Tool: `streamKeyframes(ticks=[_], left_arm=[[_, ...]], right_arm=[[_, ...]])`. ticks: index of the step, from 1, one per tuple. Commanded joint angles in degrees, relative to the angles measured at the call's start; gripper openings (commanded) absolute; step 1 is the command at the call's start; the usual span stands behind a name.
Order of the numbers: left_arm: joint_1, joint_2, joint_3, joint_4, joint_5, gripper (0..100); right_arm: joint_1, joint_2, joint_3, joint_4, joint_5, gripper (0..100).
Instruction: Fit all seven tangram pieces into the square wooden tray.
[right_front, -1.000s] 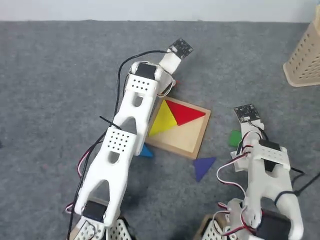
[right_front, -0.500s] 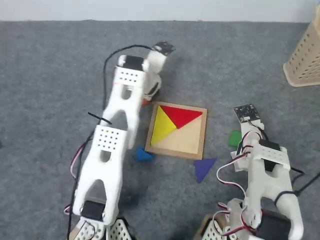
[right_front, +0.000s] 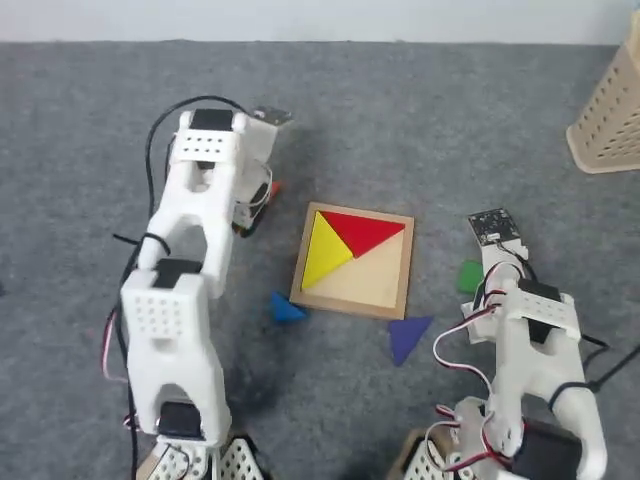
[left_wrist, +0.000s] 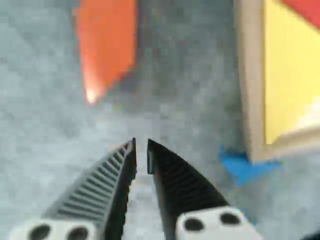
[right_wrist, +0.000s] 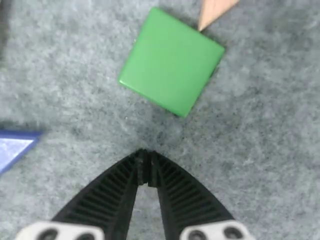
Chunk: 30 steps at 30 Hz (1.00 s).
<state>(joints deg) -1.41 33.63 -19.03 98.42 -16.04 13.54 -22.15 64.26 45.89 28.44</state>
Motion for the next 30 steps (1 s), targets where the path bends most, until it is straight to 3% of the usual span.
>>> streamKeyframes(ticks=[1,3,9,15,25,30], left_arm=[[-2.4,-11.3,1.0,-2.0,-2.3,3],[-3.7,-13.4,-0.1,-7.6,-2.2,5],[-1.2,-9.4,0.7,-20.7,-1.1,24],[0.2,3.8,-2.9,-26.9,-0.2,24],[-2.2,21.7,-25.2,-10.0,2.9,24],[-2.1,29.4,-36.1,1.1,5.2,12]], right_arm=[[-0.6,-1.3,0.4,-0.8,0.2,0.6],[-0.6,-1.3,0.4,-0.8,0.1,0.6],[-0.6,-1.3,0.4,-0.8,0.1,0.6],[-0.6,-1.3,0.4,-0.8,0.0,0.6],[-0.6,-1.3,0.4,-0.7,0.2,0.6],[-0.6,-1.3,0.4,-0.7,0.2,0.6]])
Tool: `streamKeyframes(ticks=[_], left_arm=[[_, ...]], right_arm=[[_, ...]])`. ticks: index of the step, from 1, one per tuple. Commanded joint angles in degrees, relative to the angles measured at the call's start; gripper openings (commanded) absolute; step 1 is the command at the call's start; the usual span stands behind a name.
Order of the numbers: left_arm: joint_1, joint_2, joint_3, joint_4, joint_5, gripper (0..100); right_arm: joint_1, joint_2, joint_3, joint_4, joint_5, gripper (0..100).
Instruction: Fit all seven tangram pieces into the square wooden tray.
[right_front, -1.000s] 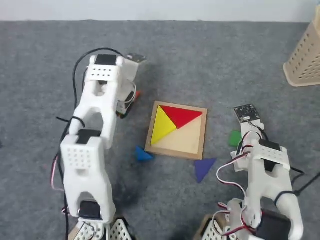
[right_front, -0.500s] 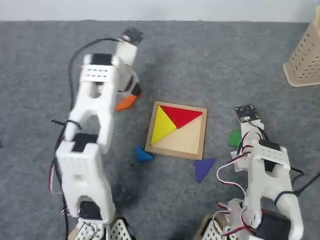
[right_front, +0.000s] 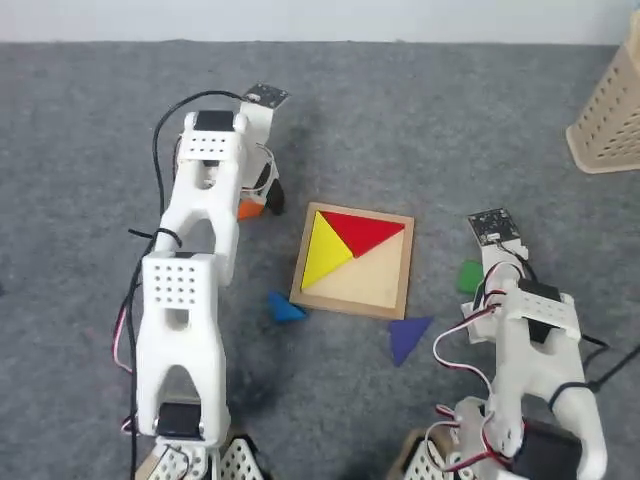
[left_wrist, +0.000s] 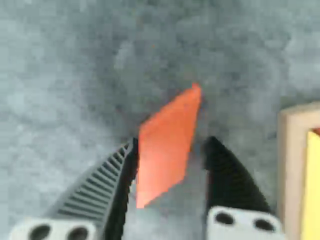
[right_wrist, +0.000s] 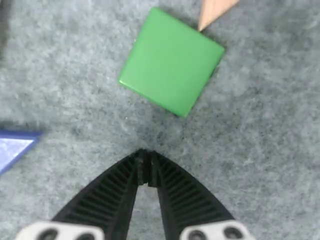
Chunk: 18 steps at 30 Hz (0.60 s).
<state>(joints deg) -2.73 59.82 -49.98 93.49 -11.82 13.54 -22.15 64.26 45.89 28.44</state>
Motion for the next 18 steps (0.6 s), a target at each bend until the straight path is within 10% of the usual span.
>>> streamKeyframes(ticks=[1,10,18], left_arm=[[-0.8,4.4,-6.8,7.0,1.0,10],[-0.2,-1.8,-2.8,7.2,0.9,1],[5.9,-30.9,26.2,5.2,1.1,1]], right_arm=[[-0.6,-1.3,0.4,-0.7,0.2,0.6],[-0.6,-1.3,0.4,-0.7,0.2,0.6],[-0.6,-1.3,0.4,-0.7,0.4,0.6]])
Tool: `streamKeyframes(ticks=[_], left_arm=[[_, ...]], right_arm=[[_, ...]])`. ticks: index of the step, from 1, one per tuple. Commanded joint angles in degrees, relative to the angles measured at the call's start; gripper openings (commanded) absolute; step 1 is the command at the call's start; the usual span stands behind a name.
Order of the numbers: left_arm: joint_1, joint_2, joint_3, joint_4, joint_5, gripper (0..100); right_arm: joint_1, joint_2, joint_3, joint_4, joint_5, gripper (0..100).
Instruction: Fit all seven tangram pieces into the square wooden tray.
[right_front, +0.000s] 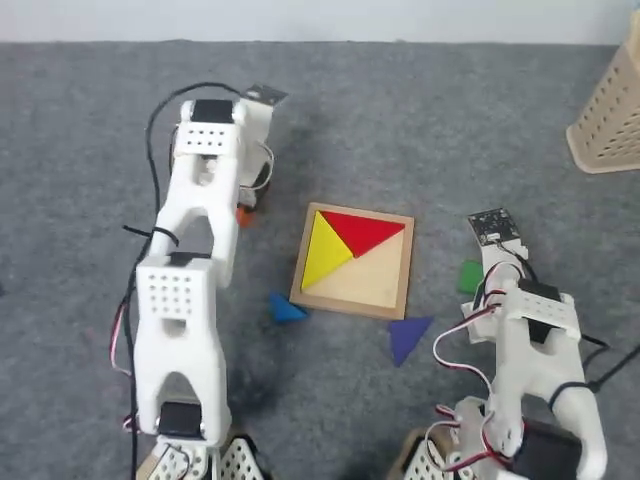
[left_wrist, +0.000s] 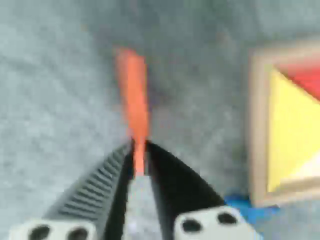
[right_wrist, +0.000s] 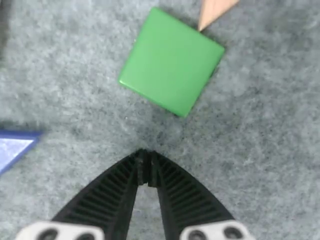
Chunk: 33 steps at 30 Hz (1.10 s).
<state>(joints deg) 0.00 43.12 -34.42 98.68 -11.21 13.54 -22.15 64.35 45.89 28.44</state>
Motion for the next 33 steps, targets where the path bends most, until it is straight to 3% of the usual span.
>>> streamKeyframes(ticks=[1,4,8,16,20,33], left_arm=[[4.5,-18.3,14.6,-1.4,0.9,1],[8.1,-29.3,25.9,-7.9,3.1,1],[7.8,-36.0,35.0,-18.6,5.4,1],[2.0,-23.7,32.1,-28.5,7.9,14],[0.2,-13.5,22.6,-27.3,7.9,14],[-0.5,13.0,-10.8,-10.0,8.0,14]], right_arm=[[-0.6,-1.3,0.3,-0.7,0.4,0.6],[-0.6,-1.3,0.3,-0.7,0.4,0.6],[-0.6,-1.3,0.3,-0.7,0.4,0.6],[-0.6,-1.3,0.3,-0.7,0.4,0.6],[-0.6,-1.3,0.3,-0.7,0.4,0.6],[-0.6,-1.3,0.3,-0.7,0.2,0.6]])
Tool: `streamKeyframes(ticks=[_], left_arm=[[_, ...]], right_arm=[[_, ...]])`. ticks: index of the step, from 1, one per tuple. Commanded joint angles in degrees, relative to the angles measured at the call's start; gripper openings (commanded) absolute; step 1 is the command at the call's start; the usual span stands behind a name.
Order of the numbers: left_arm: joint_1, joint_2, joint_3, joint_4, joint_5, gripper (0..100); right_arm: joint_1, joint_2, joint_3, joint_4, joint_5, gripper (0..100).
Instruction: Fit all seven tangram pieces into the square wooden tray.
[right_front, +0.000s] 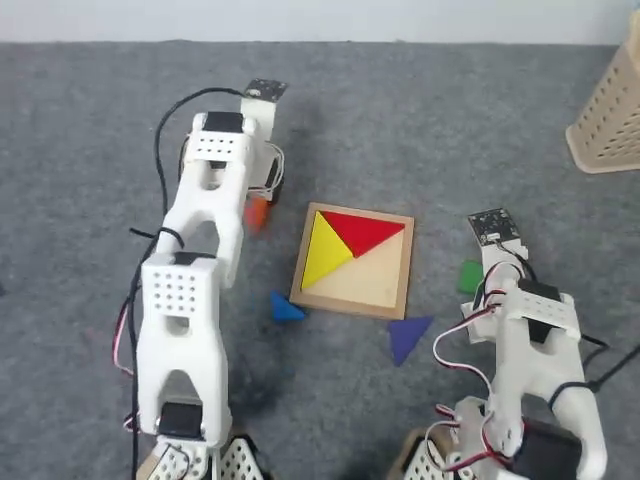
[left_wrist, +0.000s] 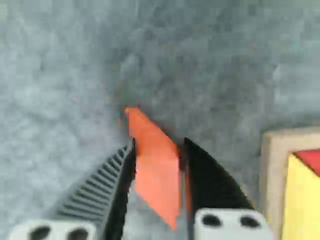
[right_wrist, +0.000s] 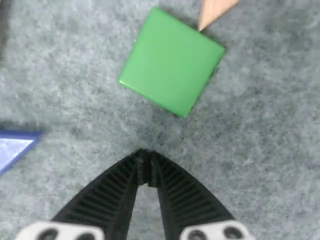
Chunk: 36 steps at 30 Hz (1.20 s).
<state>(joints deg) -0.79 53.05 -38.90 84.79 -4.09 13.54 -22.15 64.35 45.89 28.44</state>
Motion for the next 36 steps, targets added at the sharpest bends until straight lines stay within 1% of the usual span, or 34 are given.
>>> streamKeyframes(ticks=[1,4,7,11,17,20,23,27,32,36], left_arm=[[0.2,4.3,-8.4,5.8,1.0,14],[-0.1,8.1,-14.9,11.9,0.8,14],[-0.2,10.6,-19.1,16.0,0.7,14],[-0.3,10.7,-18.2,15.9,0.2,9],[-0.4,10.2,-16.9,15.9,-3.9,6],[-1.0,7.5,-16.0,15.9,-5.6,7],[-1.6,2.2,-13.9,15.9,-7.5,13],[-1.8,-7.7,-8.2,15.9,-10.3,14],[-1.5,-20.1,5.8,15.0,-15.1,14],[-1.8,-25.8,19.6,5.6,-17.0,14]], right_arm=[[-0.6,-1.3,0.3,-0.7,0.2,0.6],[-0.6,-1.3,0.3,-0.7,0.2,0.6],[-0.6,-1.3,0.3,-0.7,0.2,0.6],[-0.6,-1.3,0.3,-0.7,0.2,0.6],[-0.6,-1.3,0.3,-0.7,0.4,0.6],[-0.6,-1.3,0.3,-0.7,0.4,0.6],[-0.6,-1.3,0.3,-0.7,0.4,0.6],[-0.6,-1.3,0.3,-0.7,0.4,0.6],[-0.6,-1.3,0.3,-0.7,0.4,0.6],[-0.6,-1.3,0.3,-0.7,0.4,0.6]])
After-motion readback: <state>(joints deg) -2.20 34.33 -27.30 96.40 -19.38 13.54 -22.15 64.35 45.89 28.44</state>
